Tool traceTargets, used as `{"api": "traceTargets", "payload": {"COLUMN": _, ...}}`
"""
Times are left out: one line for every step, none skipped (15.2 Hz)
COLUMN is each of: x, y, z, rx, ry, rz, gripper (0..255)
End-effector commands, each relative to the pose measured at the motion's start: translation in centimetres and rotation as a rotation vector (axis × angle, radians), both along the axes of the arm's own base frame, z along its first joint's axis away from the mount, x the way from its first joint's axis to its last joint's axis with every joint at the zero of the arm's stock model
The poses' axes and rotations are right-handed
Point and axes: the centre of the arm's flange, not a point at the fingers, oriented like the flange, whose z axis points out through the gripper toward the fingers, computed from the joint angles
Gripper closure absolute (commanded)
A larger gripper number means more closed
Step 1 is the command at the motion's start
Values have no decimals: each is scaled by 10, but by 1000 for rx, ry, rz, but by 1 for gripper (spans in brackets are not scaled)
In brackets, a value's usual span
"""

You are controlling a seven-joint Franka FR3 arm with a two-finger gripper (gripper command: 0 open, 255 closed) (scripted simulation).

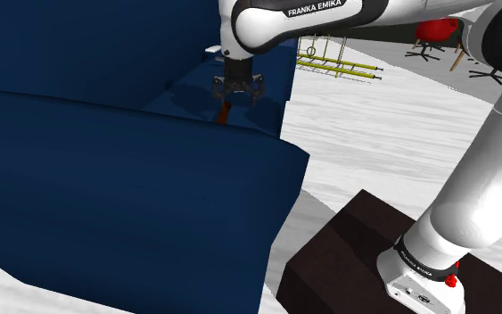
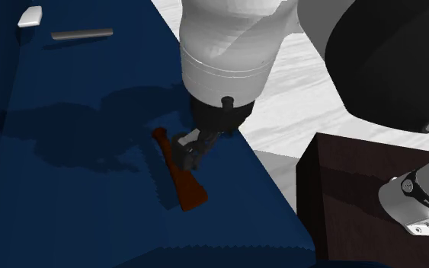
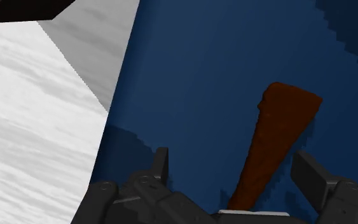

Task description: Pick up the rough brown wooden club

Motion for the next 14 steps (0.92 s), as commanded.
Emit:
{"api": "traceTargets", "payload": {"x": 26, "y": 4, "z": -9, "rx": -3, "ry": -2, "rz": -68, "gripper": 0}}
{"api": "traceTargets", "payload": {"x": 39, "y": 7, "z": -13, "rx": -5, "ry": -3, "rz": -99, "gripper": 0}}
{"api": "traceTargets", "payload": {"x": 52, "y": 8, "z": -17, "rx": -6, "ry": -4, "rz": -130, "gripper": 0}}
{"api": "traceTargets", "payload": {"x": 65, "y": 10, "z": -21, "rx": -8, "ry": -5, "rz": -161, "gripper": 0}}
{"api": "traceTargets", "payload": {"x": 78, "y": 11, "z": -24, "rx": -9, "ry": -6, "rz": -192, "gripper": 0}}
{"api": "traceTargets", "payload": {"x": 83, "y": 11, "z": -26, "rx": -10, "ry": -6, "rz": -205, "gripper": 0}}
{"api": "traceTargets", "payload": {"x": 83, "y": 11, "z": -31, "rx": -10, "ry": -6, "rz": -205, "gripper": 0}}
{"api": "traceTargets", "payload": {"x": 83, "y": 11, "z": -37, "rx": -10, "ry": -6, "rz": -205, "gripper": 0}}
{"api": "traceTargets", "payload": {"x": 83, "y": 11, "z": -42, "rx": -10, "ry": -6, "rz": -205, "gripper": 0}}
{"api": "traceTargets", "payload": {"x": 83, "y": 11, "z": -47, "rx": -10, "ry": -6, "rz": -205, "gripper": 0}}
{"api": "traceTargets", "payload": {"x": 83, "y": 11, "z": -52, "rx": -10, "ry": -6, "rz": -205, "gripper": 0}}
{"api": "traceTargets", "payload": {"x": 83, "y": 11, "z": -58, "rx": -10, "ry": -6, "rz": -205, "gripper": 0}}
{"api": "traceTargets", "payload": {"x": 83, "y": 11, "z": -66, "rx": -10, "ry": -6, "rz": -205, "gripper": 0}}
{"api": "traceTargets", "payload": {"x": 83, "y": 11, "z": -66, "rx": -10, "ry": -6, "rz": -205, "gripper": 0}}
